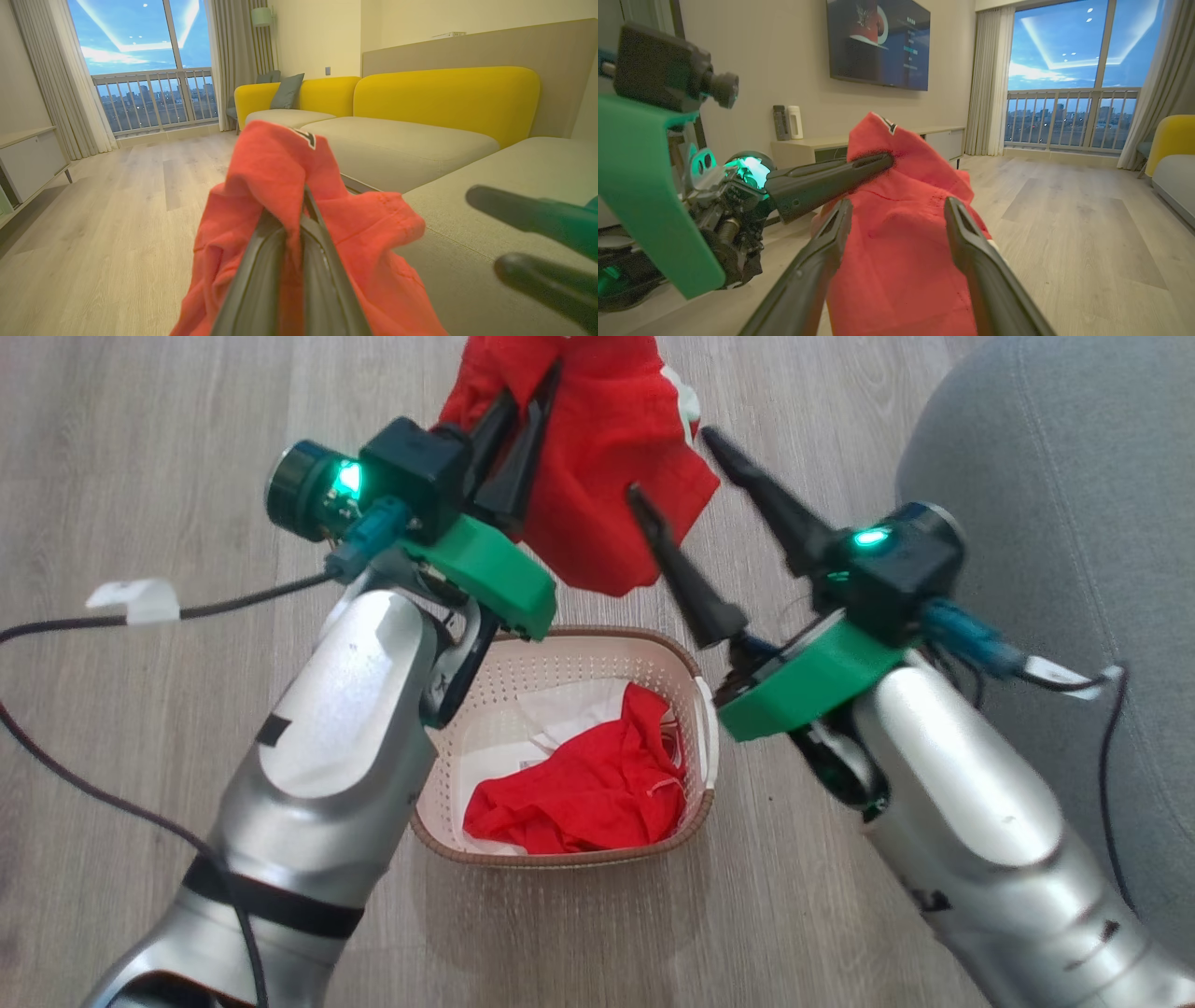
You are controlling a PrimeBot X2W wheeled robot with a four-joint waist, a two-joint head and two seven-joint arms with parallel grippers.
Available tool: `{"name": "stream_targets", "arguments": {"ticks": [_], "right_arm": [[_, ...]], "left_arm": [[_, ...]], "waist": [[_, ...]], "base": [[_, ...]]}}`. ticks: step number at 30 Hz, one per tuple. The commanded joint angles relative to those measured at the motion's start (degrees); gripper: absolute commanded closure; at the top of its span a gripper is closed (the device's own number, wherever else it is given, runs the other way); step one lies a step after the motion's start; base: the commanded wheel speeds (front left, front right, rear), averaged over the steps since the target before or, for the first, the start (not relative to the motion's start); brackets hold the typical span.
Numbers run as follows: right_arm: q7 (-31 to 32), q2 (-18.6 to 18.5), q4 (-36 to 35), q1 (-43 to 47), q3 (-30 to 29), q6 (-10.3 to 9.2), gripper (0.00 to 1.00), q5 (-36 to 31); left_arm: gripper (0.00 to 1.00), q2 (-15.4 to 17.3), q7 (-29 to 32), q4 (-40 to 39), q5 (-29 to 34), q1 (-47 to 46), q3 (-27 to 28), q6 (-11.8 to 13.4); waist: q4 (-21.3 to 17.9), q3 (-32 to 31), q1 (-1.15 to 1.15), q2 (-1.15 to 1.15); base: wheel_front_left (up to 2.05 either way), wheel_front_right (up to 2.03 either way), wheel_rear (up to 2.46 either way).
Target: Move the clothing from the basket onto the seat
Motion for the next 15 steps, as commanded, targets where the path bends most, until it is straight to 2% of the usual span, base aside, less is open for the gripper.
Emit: {"name": "stream_targets", "arguments": {"ticks": [1,10,15], "right_arm": [[-0.37,1.33,0.24,-2.49,1.93,-0.01,0.0,-0.47],[-0.37,4.3,13.79,-6.68,8.87,-0.01,0.0,-3.48],[-0.37,4.9,17.21,-8.24,9.69,-0.01,0.0,-5.18]], "left_arm": [[1.0,0.95,-0.56,-1.81,-0.32,-1.39,1.21,0.24],[1.0,0.95,-0.56,-2.2,-1.42,-0.79,-0.42,0.7],[1.0,0.95,-0.56,-2.16,-1.8,-0.82,-0.85,0.83]], "waist": [[0.18,-0.33,0.0,0.0],[1.1,-1.56,0.0,0.0],[1.31,-1.49,0.0,0.0]], "base": [[0.0,0.0,0.0],[0.0,0.0,0.0],[0.0,0.0,0.0]]}}
